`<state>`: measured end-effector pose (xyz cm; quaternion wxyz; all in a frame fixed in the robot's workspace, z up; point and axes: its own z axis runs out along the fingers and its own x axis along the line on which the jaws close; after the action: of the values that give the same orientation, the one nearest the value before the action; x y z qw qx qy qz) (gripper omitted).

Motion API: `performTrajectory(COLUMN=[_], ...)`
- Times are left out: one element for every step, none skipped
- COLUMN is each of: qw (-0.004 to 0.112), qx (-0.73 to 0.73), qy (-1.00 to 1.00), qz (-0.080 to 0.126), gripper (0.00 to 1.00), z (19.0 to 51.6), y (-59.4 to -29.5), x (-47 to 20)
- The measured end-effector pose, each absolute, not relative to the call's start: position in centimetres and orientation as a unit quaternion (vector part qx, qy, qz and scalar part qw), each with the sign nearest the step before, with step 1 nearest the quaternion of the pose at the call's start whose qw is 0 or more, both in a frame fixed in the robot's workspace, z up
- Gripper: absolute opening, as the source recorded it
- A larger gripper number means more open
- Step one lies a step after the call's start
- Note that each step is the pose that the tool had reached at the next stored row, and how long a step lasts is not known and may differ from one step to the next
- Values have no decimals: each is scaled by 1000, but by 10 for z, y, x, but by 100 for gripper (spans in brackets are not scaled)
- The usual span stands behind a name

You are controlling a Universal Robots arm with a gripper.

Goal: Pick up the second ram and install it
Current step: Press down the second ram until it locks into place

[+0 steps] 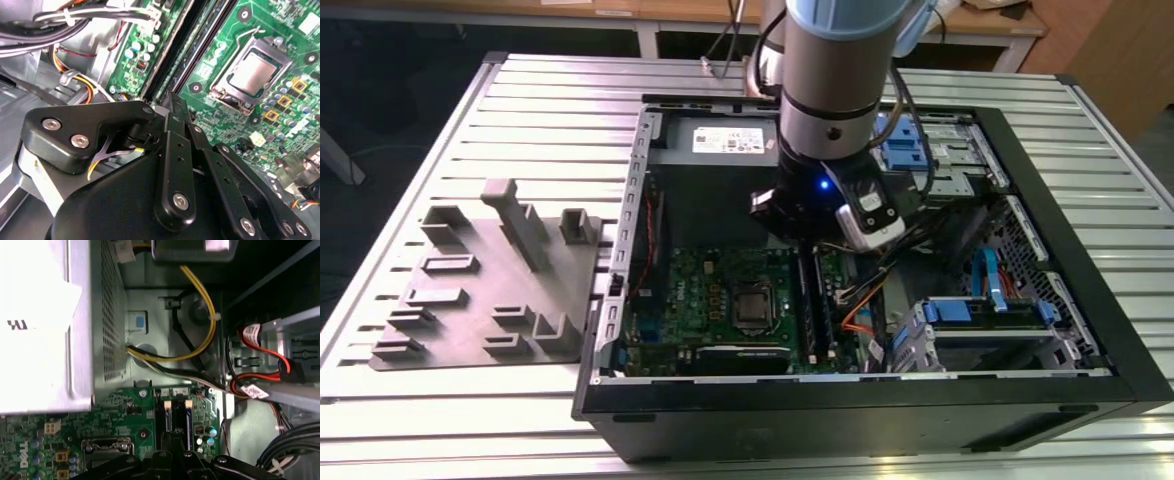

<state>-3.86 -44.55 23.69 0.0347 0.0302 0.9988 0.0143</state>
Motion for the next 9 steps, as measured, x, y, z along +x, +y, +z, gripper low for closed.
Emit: performTrajectory(qw=[35, 35, 35, 35, 35, 35, 35, 35, 35], qx=[30, 30, 30, 30, 30, 30, 30, 30, 30], qy=[999, 999, 999, 999, 999, 999, 999, 999, 999], qz=[14, 14, 14, 14, 14, 14, 14, 14, 14], gripper=[7, 7, 7, 7, 7, 7, 7, 7, 7], z=[237, 237, 237, 237, 237, 237, 237, 237, 237], y=[-447, -449, -450, -452, -453, -454, -456, -457, -458], x=[-39, -39, -39, -39, -39, -39, -39, -39, -39])
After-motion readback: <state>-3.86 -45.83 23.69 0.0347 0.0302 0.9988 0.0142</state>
